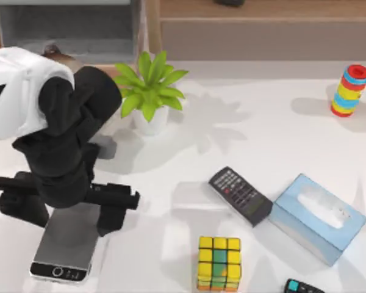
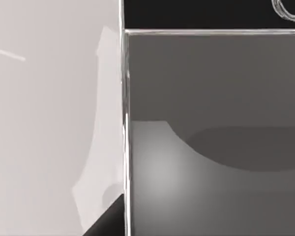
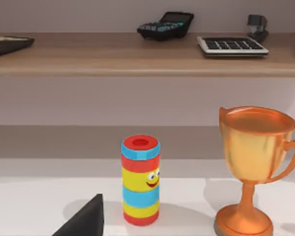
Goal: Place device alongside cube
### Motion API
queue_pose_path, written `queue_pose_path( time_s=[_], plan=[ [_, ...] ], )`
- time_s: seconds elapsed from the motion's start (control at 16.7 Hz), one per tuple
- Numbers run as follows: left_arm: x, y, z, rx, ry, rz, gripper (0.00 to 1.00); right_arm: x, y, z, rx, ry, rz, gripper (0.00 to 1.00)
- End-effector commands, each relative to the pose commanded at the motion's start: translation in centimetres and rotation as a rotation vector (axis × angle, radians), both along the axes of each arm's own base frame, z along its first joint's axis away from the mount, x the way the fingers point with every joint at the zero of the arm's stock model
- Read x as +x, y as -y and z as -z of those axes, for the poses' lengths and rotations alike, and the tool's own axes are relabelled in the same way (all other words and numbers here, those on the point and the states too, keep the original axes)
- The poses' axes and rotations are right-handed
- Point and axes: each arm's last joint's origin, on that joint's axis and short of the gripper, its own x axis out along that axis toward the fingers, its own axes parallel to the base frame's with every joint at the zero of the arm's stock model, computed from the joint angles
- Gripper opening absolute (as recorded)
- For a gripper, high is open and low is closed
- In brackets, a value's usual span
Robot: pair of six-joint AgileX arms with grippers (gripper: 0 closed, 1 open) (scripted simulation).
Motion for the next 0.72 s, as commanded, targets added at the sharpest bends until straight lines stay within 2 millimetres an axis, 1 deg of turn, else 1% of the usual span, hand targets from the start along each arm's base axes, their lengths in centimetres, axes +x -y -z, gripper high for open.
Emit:
queue_pose_path(
  time_s=[0.18, 0.36, 0.54, 0.72],
  plan=[
    [-1.6, 2.2, -0.1, -0.009, 0.019, -0.057, 0.00, 0.0, 0.0, 0.0, 0.000, 0.000, 0.000, 1.00],
    [-2.8, 3.6, -0.2, -0.018, 0.044, -0.108, 0.00, 0.0, 0.0, 0.0, 0.000, 0.000, 0.000, 1.00],
    [-3.6, 4.4, -0.3, -0.028, 0.067, -0.143, 0.00, 0.0, 0.0, 0.0, 0.000, 0.000, 0.000, 1.00],
    [-3.7, 4.6, -0.4, -0.030, 0.072, -0.150, 0.00, 0.0, 0.0, 0.0, 0.000, 0.000, 0.000, 1.00]
  ],
)
